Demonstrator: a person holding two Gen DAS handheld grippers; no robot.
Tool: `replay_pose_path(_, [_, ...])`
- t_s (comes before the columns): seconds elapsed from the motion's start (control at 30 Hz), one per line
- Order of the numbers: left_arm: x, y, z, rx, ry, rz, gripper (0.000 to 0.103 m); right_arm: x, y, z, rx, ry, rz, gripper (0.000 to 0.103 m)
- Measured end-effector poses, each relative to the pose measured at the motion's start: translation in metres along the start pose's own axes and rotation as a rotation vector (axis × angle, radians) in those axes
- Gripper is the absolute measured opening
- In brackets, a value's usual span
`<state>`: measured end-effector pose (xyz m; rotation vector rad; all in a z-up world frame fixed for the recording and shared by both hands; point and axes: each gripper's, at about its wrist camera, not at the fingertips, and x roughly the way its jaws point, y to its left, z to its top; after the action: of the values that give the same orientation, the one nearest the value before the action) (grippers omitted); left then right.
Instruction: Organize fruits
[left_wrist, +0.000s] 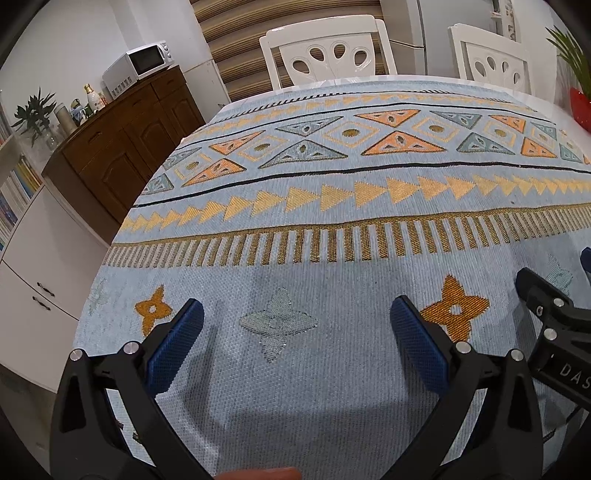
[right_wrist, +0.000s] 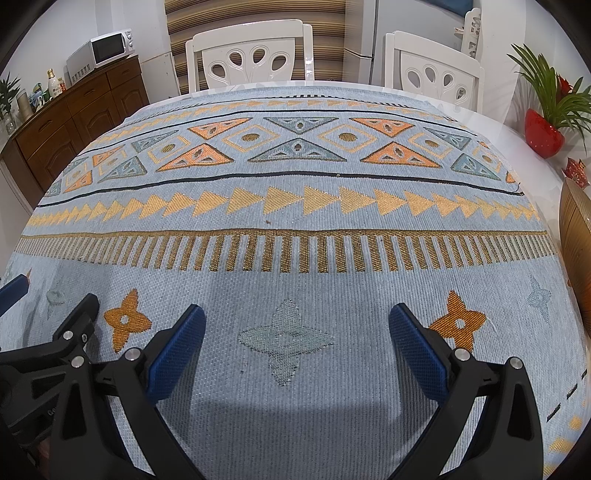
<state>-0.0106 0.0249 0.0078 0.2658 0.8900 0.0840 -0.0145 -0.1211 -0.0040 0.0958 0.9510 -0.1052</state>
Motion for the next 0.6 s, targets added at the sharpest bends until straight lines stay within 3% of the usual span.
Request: replay_pose_path(0.6, [0.0016,0.0012,0.0005,-0.008,0.005,-0.012,0.100,0.0001,0.0002,0.0002,0.000,0.000,0.000,0.098])
